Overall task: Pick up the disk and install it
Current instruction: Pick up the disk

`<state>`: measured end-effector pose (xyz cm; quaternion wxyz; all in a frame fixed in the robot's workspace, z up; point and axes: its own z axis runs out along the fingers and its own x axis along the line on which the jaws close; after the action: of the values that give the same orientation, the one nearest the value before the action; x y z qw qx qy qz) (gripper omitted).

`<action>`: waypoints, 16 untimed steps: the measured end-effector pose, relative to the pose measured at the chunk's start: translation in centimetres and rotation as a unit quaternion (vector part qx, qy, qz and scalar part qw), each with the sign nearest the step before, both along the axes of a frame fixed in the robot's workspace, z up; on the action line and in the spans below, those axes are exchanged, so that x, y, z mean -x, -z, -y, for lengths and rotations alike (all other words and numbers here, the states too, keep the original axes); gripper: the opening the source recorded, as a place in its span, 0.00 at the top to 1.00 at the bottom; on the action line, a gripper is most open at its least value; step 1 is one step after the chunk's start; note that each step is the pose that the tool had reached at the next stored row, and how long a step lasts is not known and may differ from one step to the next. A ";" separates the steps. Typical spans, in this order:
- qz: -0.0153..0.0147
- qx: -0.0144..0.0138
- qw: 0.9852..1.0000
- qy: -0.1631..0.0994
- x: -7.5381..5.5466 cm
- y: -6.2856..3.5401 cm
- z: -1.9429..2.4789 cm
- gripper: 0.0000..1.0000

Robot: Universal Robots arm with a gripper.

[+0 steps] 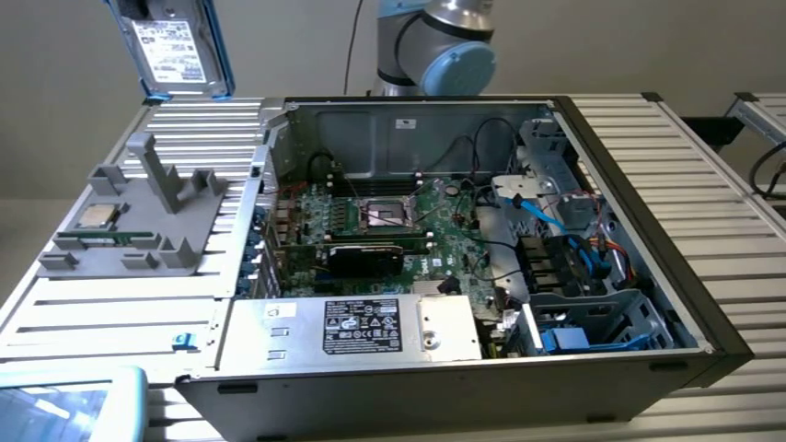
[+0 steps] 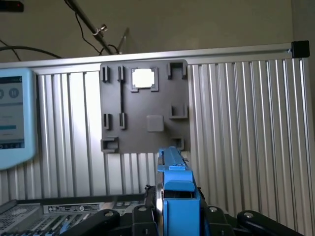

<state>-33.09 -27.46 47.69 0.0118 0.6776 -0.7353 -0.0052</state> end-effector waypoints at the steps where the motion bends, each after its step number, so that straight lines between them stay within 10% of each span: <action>1: 0.000 0.000 1.000 0.000 -0.4 -0.02 0.22 0.63; 16: 0.000 -0.002 1.000 0.000 -5.6 -0.33 3.41 0.63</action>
<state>-27.48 -30.86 48.02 0.0107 0.6777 -0.7352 -0.0064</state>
